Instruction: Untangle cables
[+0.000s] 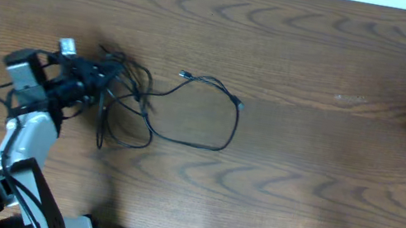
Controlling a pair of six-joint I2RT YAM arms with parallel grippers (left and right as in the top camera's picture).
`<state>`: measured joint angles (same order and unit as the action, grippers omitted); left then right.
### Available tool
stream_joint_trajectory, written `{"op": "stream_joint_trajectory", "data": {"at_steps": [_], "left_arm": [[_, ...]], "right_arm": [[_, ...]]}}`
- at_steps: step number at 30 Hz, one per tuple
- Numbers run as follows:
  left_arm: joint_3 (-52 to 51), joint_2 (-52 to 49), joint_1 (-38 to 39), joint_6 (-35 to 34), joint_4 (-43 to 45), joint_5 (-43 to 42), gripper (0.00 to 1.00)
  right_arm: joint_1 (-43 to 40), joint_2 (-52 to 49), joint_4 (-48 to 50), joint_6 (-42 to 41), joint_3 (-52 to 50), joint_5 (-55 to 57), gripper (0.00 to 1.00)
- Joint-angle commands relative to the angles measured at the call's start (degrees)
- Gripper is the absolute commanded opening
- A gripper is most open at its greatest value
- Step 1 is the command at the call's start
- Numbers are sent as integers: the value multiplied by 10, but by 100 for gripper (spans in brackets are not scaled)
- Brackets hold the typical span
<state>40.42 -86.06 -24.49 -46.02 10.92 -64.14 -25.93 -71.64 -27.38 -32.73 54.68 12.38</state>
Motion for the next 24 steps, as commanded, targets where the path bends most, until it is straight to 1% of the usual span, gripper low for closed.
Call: {"op": "stream_joint_trajectory", "data": {"at_steps": [1, 2, 4, 6, 7, 8, 11, 13, 16, 17, 18, 20, 22, 23, 24], "left_arm": [[6, 4, 78, 87, -2, 18, 8], [6, 4, 98, 93, 2, 19, 8], [6, 4, 142, 110, 7, 35, 8], [6, 4, 196, 118, 7, 87, 8], [6, 4, 220, 120, 7, 119, 8], [6, 4, 238, 119, 7, 147, 8], [6, 4, 269, 119, 7, 190, 8], [6, 4, 285, 119, 7, 206, 8], [6, 4, 292, 119, 2, 216, 8], [6, 4, 292, 119, 0, 216, 8], [6, 4, 292, 119, -3, 218, 8], [6, 4, 292, 119, -6, 218, 8], [6, 4, 292, 119, -6, 218, 8], [6, 4, 292, 119, -6, 218, 8], [6, 4, 292, 119, -6, 218, 8]], "right_arm": [[-2, -33, -9, 20, 0, -51, 1], [-2, -43, -13, 25, 0, -66, 1], [-2, -69, -16, 64, 0, -137, 1], [-2, -100, -13, 153, 0, -276, 1], [-2, -114, -9, 208, 0, -347, 3], [-2, -124, -9, 247, 0, -388, 6], [-2, -134, -17, 249, 0, -368, 11], [-2, -134, -39, 213, 0, -309, 13], [-2, -134, -67, 175, 0, -248, 12], [-2, -134, -76, 162, 0, -229, 13], [-2, -134, -87, 145, 0, -202, 17], [-2, -134, -98, 122, 0, -170, 30], [-2, -134, -104, 102, 0, -150, 47], [-2, -134, -106, 94, 0, -144, 57], [-2, -134, -110, 83, 0, -135, 70]]}}
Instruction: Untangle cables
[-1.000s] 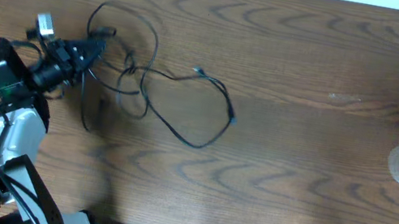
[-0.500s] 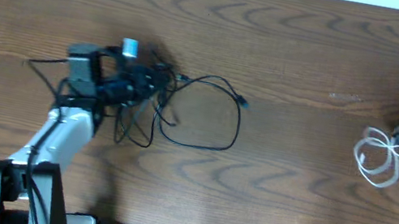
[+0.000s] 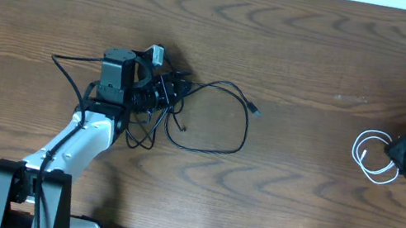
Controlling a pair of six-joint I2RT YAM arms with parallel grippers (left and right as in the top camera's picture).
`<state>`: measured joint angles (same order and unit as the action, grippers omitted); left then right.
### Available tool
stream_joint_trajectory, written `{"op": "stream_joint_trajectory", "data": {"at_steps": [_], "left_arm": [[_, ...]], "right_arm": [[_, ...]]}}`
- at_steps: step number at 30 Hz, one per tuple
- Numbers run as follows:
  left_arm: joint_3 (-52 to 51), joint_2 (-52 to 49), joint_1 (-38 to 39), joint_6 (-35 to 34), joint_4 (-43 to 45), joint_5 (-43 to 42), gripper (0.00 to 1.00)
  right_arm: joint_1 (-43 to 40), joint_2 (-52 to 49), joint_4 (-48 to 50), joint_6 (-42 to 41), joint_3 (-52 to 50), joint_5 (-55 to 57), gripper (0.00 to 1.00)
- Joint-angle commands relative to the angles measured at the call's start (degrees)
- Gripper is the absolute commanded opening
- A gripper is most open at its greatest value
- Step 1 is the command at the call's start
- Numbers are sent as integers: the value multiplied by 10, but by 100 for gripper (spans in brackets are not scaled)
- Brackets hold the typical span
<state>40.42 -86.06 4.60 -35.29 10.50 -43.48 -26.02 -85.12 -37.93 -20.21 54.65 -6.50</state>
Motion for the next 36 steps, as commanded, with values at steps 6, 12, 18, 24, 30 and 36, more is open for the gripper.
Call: {"op": "stream_joint_trajectory", "data": {"at_steps": [6, 12, 18, 24, 30, 36], "left_arm": [[6, 4, 1, 12, -2, 11, 9], [6, 4, 1, 12, -6, 11, 8], [6, 4, 1, 12, -32, 12, 8], [6, 4, 1, 12, -36, 12, 9], [6, 4, 1, 12, -36, 12, 8], [6, 4, 1, 12, -36, 11, 8]], "right_arm": [[-1, -20, -15, -87, -1, 91, 99], [-1, -86, -4, -115, -1, 124, 99], [-2, -139, 24, -115, -1, 124, 99], [-1, -182, 41, -115, -1, 124, 66], [-1, -241, 56, -115, -1, 124, 4], [-2, -262, 87, -94, -1, 120, 1]]}}
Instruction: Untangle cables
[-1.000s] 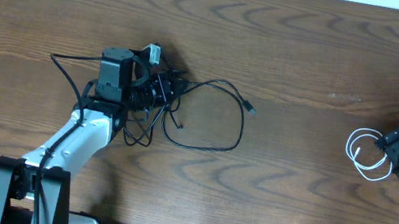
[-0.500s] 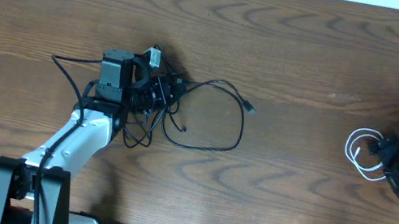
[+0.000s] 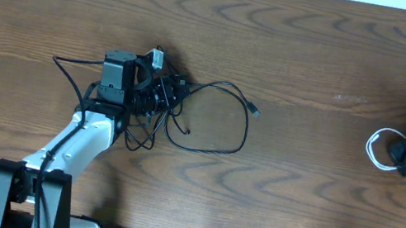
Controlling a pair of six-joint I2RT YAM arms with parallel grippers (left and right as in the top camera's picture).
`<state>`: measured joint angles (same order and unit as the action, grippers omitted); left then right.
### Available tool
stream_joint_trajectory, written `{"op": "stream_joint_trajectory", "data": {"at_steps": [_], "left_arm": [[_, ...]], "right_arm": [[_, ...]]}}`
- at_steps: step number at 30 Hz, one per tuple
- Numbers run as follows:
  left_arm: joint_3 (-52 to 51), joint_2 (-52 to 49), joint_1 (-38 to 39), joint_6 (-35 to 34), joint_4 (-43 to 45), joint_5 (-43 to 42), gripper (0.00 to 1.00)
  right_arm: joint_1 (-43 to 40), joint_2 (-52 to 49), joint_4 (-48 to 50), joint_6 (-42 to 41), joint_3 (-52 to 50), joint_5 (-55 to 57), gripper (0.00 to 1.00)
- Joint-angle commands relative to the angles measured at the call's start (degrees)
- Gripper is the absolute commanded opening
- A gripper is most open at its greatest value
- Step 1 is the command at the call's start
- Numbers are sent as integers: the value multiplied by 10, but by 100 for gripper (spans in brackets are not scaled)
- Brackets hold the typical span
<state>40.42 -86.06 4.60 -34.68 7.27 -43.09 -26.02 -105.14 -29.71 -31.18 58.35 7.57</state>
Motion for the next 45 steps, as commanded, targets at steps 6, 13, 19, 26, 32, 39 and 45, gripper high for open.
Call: {"op": "stream_joint_trajectory", "data": {"at_steps": [6, 13, 19, 26, 32, 39, 45], "left_arm": [[6, 4, 1, 6, -4, 7, 8], [6, 4, 1, 6, -5, 7, 8], [6, 4, 1, 6, -6, 7, 8], [6, 4, 1, 5, -6, 7, 8], [6, 4, 1, 5, -7, 7, 8], [6, 4, 1, -1, -6, 7, 9], [6, 4, 1, -14, -6, 7, 8]], "right_arm": [[-2, -9, 60, 61, -24, -19, 1], [-16, 60, 167, 64, -23, 26, 1], [-72, 62, 193, 64, -22, 38, 1], [-181, 56, 278, 76, -22, 18, 1], [-267, 47, 306, 79, -22, 17, 1], [-327, 1, 342, 111, -22, -12, 1], [-334, -48, 348, 111, -21, -85, 38]]}}
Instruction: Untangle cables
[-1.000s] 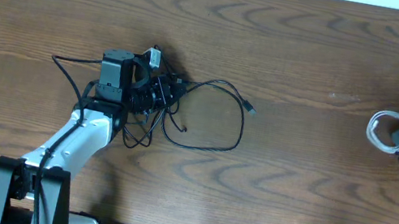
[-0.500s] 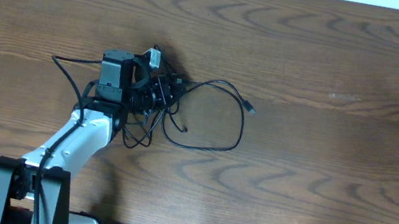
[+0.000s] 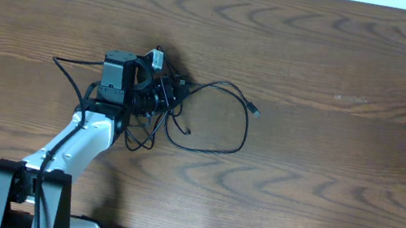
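Observation:
A tangle of thin black cables (image 3: 171,117) lies left of the table's middle. One strand loops out to the right (image 3: 243,138) and ends in a small plug (image 3: 255,111). Another strand trails off to the left (image 3: 69,65). My left gripper (image 3: 163,94) reaches into the knot from the left, its fingers closed among the strands. A small silver connector (image 3: 157,56) shows just above the wrist. The right arm and the white cable are out of view.
The brown wooden table (image 3: 309,175) ends at a pale wall strip along the top. A black equipment bar runs along the front edge. The left arm's white links (image 3: 68,145) stretch from the front left up to the tangle.
The right gripper, which held a coiled white cable at the right edge, has left the view along with the cable. The left gripper and black tangle have not moved.
At first the left gripper was in the black tangle at the far left and the right arm stood at the right edge. Then the tangle was near the middle and the right gripper held a white coil. The coil sat nearer the edge, and is now gone.

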Controlling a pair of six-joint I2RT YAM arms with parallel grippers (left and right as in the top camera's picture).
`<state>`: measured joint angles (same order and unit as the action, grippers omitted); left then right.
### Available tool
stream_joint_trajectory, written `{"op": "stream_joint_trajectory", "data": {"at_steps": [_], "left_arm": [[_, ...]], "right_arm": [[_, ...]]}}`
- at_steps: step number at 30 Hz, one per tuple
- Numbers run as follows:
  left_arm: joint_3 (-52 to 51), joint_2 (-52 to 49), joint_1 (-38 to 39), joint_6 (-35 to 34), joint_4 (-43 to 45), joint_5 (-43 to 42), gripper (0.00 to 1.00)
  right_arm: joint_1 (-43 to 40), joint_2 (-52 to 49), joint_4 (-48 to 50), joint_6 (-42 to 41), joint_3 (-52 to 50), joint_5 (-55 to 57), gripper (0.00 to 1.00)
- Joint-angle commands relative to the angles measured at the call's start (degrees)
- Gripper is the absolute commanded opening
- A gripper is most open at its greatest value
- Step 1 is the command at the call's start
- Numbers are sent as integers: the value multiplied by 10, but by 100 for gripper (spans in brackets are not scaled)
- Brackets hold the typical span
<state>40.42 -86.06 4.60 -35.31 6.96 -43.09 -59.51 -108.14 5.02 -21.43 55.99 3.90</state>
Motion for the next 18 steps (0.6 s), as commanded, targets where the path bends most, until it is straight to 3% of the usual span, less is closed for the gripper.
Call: {"op": "stream_joint_trajectory", "data": {"at_steps": [1, 3, 10, 15, 18], "left_arm": [[6, 4, 1, -7, -3, 7, 8], [6, 4, 1, -7, -3, 7, 8], [6, 4, 1, -7, -3, 7, 8], [6, 4, 1, -7, -3, 7, 8], [6, 4, 1, -7, -3, 7, 9]], "right_arm": [[3, -21, 0, 13, 2, -59, 52], [10, -20, 0, -17, 4, -68, 59], [39, -19, -38, -38, 63, -170, 60], [64, -19, -94, 14, 86, -167, 59], [76, -19, -126, 20, 85, -104, 59]]}}
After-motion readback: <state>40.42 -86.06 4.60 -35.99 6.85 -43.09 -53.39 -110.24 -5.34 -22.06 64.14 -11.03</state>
